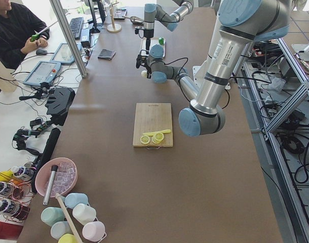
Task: Put spoon and bun in bowl
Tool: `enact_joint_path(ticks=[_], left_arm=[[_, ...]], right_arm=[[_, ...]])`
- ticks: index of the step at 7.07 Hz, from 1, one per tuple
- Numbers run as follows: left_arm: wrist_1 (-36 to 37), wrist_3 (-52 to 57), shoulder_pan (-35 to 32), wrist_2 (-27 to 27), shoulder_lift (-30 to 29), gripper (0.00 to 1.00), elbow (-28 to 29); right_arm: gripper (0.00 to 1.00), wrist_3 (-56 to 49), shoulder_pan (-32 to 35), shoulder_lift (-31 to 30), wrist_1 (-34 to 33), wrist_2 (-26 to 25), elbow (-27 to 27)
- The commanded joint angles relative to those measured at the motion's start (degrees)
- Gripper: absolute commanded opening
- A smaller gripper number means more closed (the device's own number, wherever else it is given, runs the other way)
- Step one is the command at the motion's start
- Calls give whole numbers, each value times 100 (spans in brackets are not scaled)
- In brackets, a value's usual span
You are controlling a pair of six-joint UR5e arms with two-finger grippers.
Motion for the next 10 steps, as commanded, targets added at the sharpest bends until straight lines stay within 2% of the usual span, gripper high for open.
enact_joint_path(ticks=[1, 3, 4, 5, 6, 7, 8, 9, 10], left_arm=[[9, -417, 675, 479, -331, 0, 25], [9, -427, 1000, 514, -445, 0, 104], [9, -427, 1001, 549, -525, 16, 156], [0, -418, 992, 558, -569, 61, 148], [0, -418, 958, 567, -596, 98, 140], [0, -418, 922, 802, -613, 98, 139], [9, -436, 783, 804, -631, 98, 70], [374, -410, 451, 604, -614, 98, -87], [1274, -375, -49, -138, -596, 98, -446]], right_arm=[[100, -504, 535, -358, 2, 329, 56], [100, -505, 606, -367, -6, 338, 100], [100, -505, 624, -393, -6, 329, 143], [100, -505, 606, -446, -6, 338, 179], [100, -514, 615, -473, 2, 338, 179], [100, -523, 615, -481, 2, 338, 179], [100, -566, 667, -490, 2, 355, 188], [100, -801, 868, -630, -6, 547, 223], [100, -1326, 1148, -1066, -6, 827, 441]])
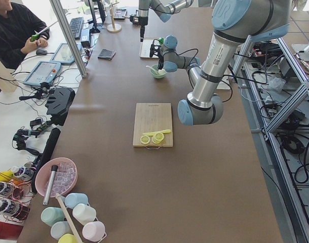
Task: Put spoon and bun in bowl
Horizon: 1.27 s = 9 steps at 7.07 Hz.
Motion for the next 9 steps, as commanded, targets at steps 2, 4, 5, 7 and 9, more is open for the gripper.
enact_joint_path(ticks=[2, 4, 5, 7, 9], left_arm=[[1263, 408, -1123, -773, 818, 98, -1014], [1280, 2021, -2157, -1043, 1907, 98, -1192], [1280, 3038, -3120, -1794, 2288, 98, -1080], [1246, 4849, -4827, -2817, 2799, 98, -572], [1280, 7277, -5998, -2830, 3056, 98, 87]], right_arm=[[100, -1786, 1079, -1323, -3, 837, 385], [100, -3367, 1756, -2080, -299, 944, 323], [100, -4254, 2117, -2336, -659, 945, 306], [100, -5131, 2890, -2967, -786, 1067, 253], [100, -5133, 3236, -2997, -585, 1182, 227]])
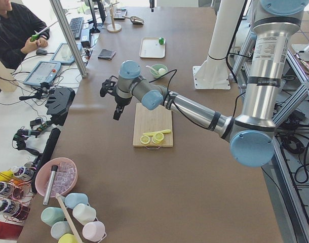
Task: Put spoon and bun in bowl
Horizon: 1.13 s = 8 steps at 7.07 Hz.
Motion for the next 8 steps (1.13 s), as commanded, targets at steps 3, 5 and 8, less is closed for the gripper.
enact_joint_path(ticks=[3, 5, 8], left_arm=[[3, 1412, -953, -65, 610, 98, 858], [38, 1028, -962, -126, 693, 98, 816], [396, 428, -979, -572, 851, 98, 281]], right_arm=[[100, -78, 214, -10, 229, -577, -260], [100, -341, 205, 69, -233, -776, -304], [100, -342, 292, 43, -1114, -758, -207]])
